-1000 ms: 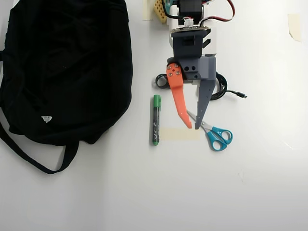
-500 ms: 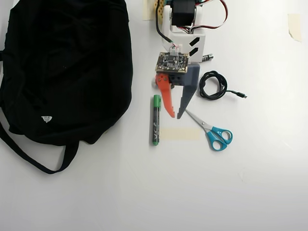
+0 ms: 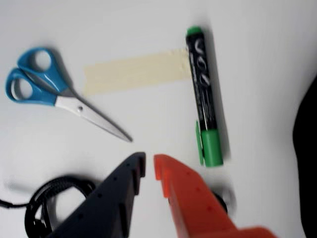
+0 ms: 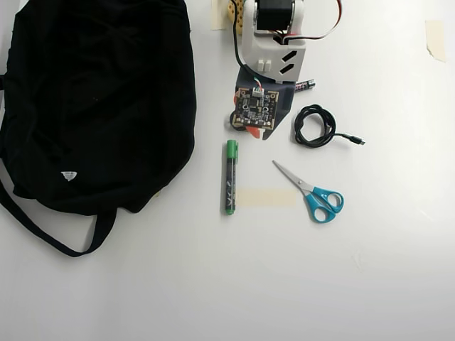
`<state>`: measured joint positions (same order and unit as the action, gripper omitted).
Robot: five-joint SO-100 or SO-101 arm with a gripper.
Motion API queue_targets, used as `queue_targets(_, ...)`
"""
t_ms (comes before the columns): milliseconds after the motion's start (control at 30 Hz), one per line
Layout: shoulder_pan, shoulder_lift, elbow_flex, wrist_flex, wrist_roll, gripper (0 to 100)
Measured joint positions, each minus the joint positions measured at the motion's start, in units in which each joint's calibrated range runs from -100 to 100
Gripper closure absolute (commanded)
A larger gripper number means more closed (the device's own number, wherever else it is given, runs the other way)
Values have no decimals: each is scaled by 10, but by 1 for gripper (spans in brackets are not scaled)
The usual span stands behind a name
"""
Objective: Put the green marker into the black bag
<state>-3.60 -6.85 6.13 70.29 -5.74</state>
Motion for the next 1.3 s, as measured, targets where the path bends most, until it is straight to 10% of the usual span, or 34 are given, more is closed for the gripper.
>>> queue_targets(1300, -9, 0, -1, 97, 26, 98)
